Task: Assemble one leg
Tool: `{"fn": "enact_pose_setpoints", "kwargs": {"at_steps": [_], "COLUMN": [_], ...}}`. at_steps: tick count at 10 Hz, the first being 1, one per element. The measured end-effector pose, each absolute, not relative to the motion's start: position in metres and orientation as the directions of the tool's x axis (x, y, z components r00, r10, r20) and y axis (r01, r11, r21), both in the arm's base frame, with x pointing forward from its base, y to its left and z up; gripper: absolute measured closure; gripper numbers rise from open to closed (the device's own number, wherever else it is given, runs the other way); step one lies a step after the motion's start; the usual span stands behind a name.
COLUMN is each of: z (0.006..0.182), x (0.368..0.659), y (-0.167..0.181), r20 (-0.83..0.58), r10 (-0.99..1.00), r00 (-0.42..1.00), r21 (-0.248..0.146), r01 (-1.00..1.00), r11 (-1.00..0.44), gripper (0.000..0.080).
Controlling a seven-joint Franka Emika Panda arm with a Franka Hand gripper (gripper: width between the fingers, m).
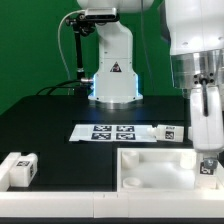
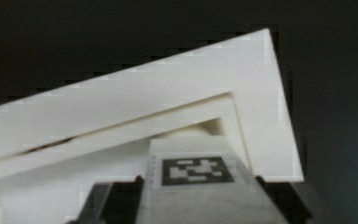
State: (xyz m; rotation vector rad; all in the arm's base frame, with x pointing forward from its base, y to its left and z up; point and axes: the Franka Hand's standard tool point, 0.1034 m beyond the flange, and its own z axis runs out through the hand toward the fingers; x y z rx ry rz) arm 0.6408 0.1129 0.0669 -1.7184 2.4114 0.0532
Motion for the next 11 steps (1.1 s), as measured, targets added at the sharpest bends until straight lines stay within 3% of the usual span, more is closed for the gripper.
{"fn": "enact_pose_setpoints", "kwargs": {"at_steps": [2, 4, 5, 6, 7, 8, 9, 11], "z": [0.067, 0.067, 0.067, 0.068, 0.08, 0.098, 0.106, 0.101], "x": [0.641, 0.641, 0.641, 0.641, 0.644, 0.645, 0.643, 0.641], "y": [0.107, 0.106, 0.107, 0.108, 0.113, 0.114, 0.114, 0.114], "r20": [-0.166, -0.164, -0.164, -0.166, -0.178, -0.193, -0.2, -0.195], "r10": [-0.902, -0.906, -0.906, -0.907, -0.914, -0.92, -0.919, -0.919], "r00": [-0.399, -0.391, -0.39, -0.388, -0.365, -0.341, -0.341, -0.342], "r21": [-0.068, -0.069, -0.07, -0.071, -0.084, -0.102, -0.106, -0.101], "r01": [-0.908, -0.911, -0.912, -0.912, -0.92, -0.925, -0.924, -0.925], "r11": [0.414, 0.406, 0.405, 0.403, 0.383, 0.365, 0.366, 0.366], "gripper": [0.0514, 0.0514, 0.0461, 0.0274, 0.0274, 0.0176, 0.0158, 0.0151]}}
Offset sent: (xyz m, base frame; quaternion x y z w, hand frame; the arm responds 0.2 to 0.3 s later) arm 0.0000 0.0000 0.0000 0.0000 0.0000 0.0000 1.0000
